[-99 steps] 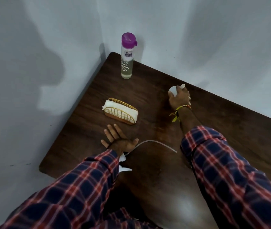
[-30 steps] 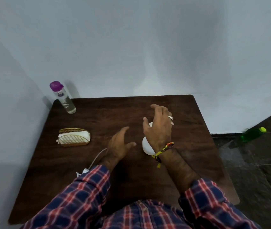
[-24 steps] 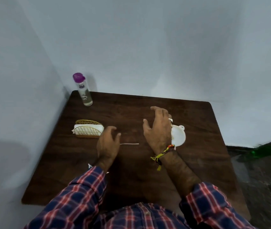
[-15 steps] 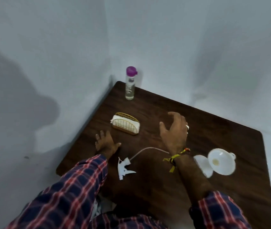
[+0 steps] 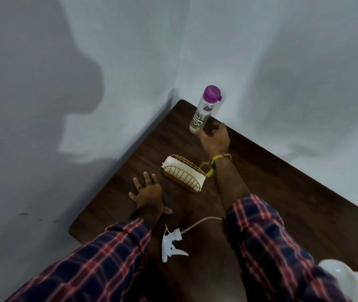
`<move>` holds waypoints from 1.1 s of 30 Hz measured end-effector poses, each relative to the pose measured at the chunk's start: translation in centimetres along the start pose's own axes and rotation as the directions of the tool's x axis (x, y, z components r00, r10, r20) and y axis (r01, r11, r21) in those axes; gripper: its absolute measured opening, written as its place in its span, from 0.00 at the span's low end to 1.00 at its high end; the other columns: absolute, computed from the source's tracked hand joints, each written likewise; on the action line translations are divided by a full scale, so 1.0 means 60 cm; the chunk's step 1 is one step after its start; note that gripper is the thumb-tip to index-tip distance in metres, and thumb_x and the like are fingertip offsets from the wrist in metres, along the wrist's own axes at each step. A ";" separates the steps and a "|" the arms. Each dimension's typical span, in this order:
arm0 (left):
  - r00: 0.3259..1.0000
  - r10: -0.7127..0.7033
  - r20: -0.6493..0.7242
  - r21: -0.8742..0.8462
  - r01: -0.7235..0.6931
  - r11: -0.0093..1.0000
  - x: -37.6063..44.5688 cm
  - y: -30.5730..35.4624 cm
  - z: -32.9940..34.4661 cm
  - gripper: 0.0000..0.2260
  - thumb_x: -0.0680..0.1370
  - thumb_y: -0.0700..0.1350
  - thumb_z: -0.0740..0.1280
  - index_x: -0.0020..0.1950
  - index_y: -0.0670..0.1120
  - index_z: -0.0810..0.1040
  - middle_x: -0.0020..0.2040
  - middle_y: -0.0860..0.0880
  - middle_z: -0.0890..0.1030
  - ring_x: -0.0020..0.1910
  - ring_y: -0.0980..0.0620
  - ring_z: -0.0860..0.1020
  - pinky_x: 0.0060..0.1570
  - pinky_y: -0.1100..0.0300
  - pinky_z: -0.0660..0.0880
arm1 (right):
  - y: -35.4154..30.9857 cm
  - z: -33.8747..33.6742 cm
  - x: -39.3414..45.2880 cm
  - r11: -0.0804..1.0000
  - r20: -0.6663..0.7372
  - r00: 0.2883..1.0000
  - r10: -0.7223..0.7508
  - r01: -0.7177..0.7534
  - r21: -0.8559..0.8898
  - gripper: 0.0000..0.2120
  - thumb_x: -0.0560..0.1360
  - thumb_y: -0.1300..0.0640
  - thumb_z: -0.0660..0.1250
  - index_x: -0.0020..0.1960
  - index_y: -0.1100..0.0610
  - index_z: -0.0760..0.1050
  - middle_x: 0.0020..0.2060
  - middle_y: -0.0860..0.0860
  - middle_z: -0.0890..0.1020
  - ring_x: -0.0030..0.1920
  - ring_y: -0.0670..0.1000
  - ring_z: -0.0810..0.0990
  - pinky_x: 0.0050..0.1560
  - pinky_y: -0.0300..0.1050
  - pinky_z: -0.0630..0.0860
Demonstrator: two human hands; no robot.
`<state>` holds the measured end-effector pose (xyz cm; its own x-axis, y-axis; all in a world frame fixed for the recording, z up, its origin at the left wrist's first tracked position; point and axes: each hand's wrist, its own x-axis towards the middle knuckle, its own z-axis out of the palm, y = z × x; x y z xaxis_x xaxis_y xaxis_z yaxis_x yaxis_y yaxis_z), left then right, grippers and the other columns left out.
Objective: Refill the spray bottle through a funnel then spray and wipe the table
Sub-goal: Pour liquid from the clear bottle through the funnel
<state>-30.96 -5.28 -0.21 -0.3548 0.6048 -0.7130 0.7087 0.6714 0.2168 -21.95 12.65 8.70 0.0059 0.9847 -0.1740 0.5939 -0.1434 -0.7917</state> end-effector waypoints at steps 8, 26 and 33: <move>1.000 -0.002 0.005 0.001 0.002 1.000 0.015 -0.005 0.008 0.62 0.63 0.59 0.78 0.78 0.47 0.35 0.78 0.44 0.34 0.75 0.33 0.36 0.69 0.29 0.52 | -0.018 0.064 0.125 0.983 0.010 1.000 0.008 -0.010 0.184 0.34 0.66 0.54 0.80 0.68 0.58 0.71 0.60 0.55 0.81 0.58 0.54 0.81 0.63 0.51 0.77; 0.846 0.164 -0.507 -0.330 -0.366 0.870 -0.128 0.077 -0.035 0.21 0.79 0.50 0.65 0.72 0.49 0.70 0.70 0.45 0.72 0.70 0.46 0.69 0.65 0.53 0.69 | 0.095 -0.205 -0.203 0.904 -0.246 0.950 -0.190 0.268 0.335 0.22 0.67 0.57 0.80 0.58 0.56 0.78 0.50 0.50 0.84 0.49 0.46 0.83 0.50 0.37 0.80; 0.492 0.801 -0.342 -0.709 -0.694 0.124 -0.327 0.212 -0.064 0.34 0.70 0.46 0.77 0.73 0.52 0.67 0.70 0.51 0.74 0.69 0.53 0.72 0.65 0.52 0.71 | 0.164 -0.297 -0.360 0.855 -0.001 0.968 -0.253 0.224 0.468 0.24 0.68 0.66 0.77 0.62 0.57 0.77 0.51 0.50 0.85 0.52 0.49 0.84 0.51 0.41 0.80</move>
<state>-17.33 -6.97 19.07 0.1848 0.9815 0.0508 -0.0984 -0.0330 0.9946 -1.89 -8.27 15.10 -0.1440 0.9891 0.0322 0.1323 0.0515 -0.9899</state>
